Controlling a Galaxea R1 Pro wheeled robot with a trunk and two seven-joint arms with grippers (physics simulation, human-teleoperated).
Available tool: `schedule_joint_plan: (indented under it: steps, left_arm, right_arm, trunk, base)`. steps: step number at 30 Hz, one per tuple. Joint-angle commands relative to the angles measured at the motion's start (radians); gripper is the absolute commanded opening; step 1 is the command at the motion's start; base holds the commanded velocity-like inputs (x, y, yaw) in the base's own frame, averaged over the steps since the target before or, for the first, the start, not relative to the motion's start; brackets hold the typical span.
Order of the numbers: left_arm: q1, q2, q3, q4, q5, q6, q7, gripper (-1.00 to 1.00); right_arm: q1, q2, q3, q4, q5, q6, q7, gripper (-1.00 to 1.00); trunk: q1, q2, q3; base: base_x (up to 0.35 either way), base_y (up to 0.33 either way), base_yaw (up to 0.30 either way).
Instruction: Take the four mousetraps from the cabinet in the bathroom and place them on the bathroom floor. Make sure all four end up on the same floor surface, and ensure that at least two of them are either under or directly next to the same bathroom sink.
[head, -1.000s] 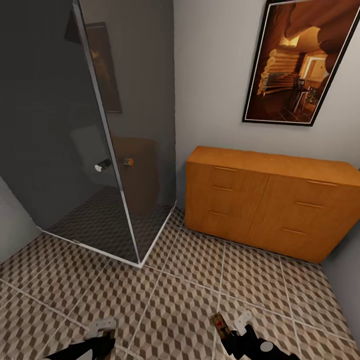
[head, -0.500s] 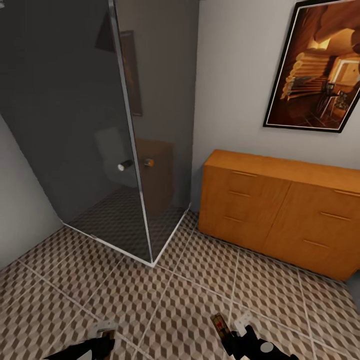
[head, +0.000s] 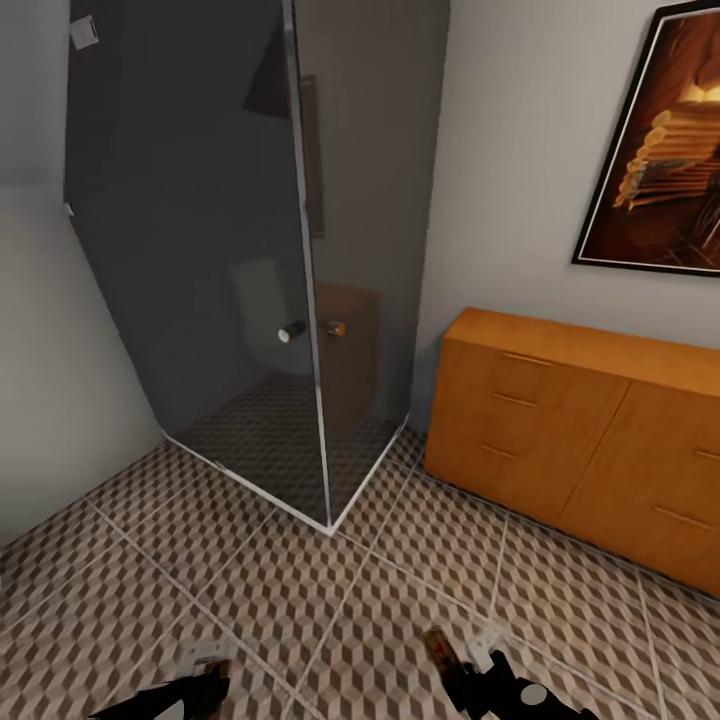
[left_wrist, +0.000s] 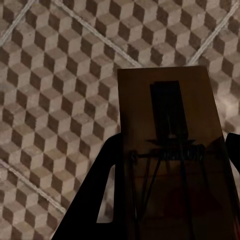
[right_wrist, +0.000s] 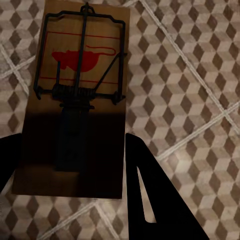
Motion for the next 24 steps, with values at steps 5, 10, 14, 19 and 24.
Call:
schedule_joint_plan:
  steps: [5, 10, 14, 19, 24]
  left_arm:
    - [-0.001, 0.001, -0.007, -0.004, 0.004, 0.0, 0.008, -1.0]
    - [0.0, 0.001, -0.007, -0.004, 0.004, 0.001, 0.008, -1.0]
    - [0.001, 0.001, -0.007, -0.004, 0.004, 0.0, 0.008, -1.0]
    - [0.001, 0.001, -0.007, -0.004, 0.004, 0.001, 0.008, -1.0]
    - [0.001, 0.001, -0.007, -0.004, 0.004, 0.001, 0.008, -1.0]
  right_arm:
    - [0.0, 0.0, 0.0, 0.0, -0.003, -0.002, 0.005, -1.0]
    - [0.0, 0.0, 0.0, 0.0, -0.003, -0.002, 0.005, -1.0]
    - [0.0, 0.0, 0.0, 0.0, -0.003, -0.002, 0.005, -1.0]
    - [0.0, 0.0, 0.0, 0.0, -0.003, -0.002, 0.005, -1.0]
    - [0.0, 0.0, 0.0, 0.0, -0.003, -0.002, 0.005, -1.0]
  trunk:
    - [0.0, -0.001, 0.005]
    - [0.0, -0.001, 0.011]
    - [0.0, -0.001, 0.015]
    - [0.0, -0.001, 0.021]
    - [0.0, -0.001, 0.027]
  base:
    - [0.0, 0.0, 0.221]
    - [0.0, 0.0, 0.222]
    - [0.0, 0.0, 0.221]
    - [0.0, 0.0, 0.221]
    - [0.0, 0.0, 0.221]
